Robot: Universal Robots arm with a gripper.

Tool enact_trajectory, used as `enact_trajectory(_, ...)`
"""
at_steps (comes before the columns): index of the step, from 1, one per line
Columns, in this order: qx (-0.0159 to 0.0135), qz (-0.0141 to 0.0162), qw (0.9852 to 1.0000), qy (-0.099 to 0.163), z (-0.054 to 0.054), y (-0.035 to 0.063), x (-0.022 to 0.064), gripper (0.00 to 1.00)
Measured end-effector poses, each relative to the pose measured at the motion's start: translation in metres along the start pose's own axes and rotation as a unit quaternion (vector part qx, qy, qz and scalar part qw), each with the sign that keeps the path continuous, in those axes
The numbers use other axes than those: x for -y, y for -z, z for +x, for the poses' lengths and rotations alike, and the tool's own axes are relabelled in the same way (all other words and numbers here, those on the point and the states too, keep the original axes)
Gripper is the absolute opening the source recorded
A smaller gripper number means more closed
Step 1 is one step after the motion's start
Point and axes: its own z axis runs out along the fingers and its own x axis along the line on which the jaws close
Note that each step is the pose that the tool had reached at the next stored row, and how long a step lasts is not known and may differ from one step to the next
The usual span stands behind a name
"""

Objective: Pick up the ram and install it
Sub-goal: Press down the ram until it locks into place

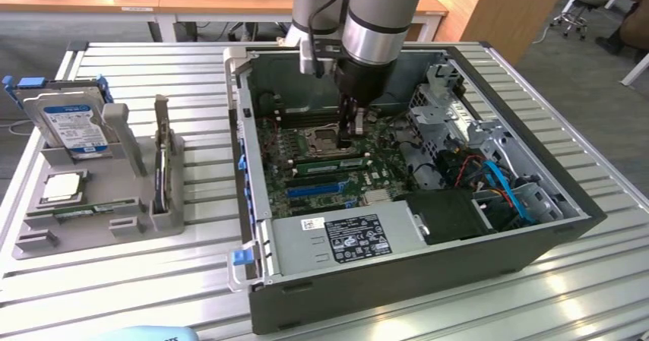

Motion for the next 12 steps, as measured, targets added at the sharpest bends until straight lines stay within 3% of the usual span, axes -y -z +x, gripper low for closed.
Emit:
enact_trajectory(6,0.0009,0.0005,0.9992,-0.041,0.0000,-0.0002,0.0000,0.10)
enact_trajectory(12,0.0017,0.0010,0.9966,-0.082,0.0000,-0.0005,0.0000,0.10)
